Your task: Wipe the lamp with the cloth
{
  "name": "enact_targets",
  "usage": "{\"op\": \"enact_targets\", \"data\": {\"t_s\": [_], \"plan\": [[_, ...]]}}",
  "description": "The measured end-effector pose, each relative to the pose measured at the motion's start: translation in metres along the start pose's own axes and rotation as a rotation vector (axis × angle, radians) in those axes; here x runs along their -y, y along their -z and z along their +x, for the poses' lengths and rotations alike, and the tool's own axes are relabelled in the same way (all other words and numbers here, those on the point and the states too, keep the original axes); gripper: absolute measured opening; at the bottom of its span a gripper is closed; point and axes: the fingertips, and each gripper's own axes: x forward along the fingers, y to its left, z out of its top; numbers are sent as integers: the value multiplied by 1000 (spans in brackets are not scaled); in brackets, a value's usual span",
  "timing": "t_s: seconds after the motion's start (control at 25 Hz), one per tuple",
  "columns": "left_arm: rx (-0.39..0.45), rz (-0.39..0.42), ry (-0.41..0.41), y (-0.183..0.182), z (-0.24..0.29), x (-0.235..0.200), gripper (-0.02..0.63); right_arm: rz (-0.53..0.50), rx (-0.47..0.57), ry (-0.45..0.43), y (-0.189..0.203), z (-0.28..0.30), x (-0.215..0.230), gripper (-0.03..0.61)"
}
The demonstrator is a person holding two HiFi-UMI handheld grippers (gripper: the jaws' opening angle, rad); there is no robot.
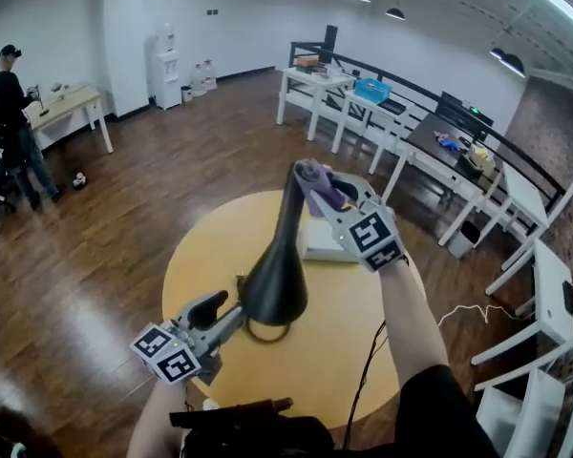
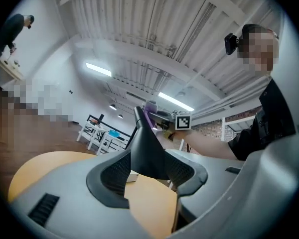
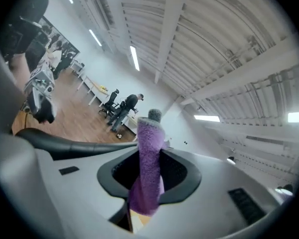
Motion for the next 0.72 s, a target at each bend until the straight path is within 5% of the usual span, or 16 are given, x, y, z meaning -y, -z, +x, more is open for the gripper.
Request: {"op": "enact_targets", "data": {"t_s": [0.24,0.4,0.72], "plan": [[7,7,-39,-8,-27,5,199,217,97,-54,-11,-5,-17,98],[16,-16,-17,-7,-30,1,199,142,107,-197,-22,-32,-85,98],[-29,-72,88,1,-24,0,199,59,7,-246,-4,-71,-144,98]]}}
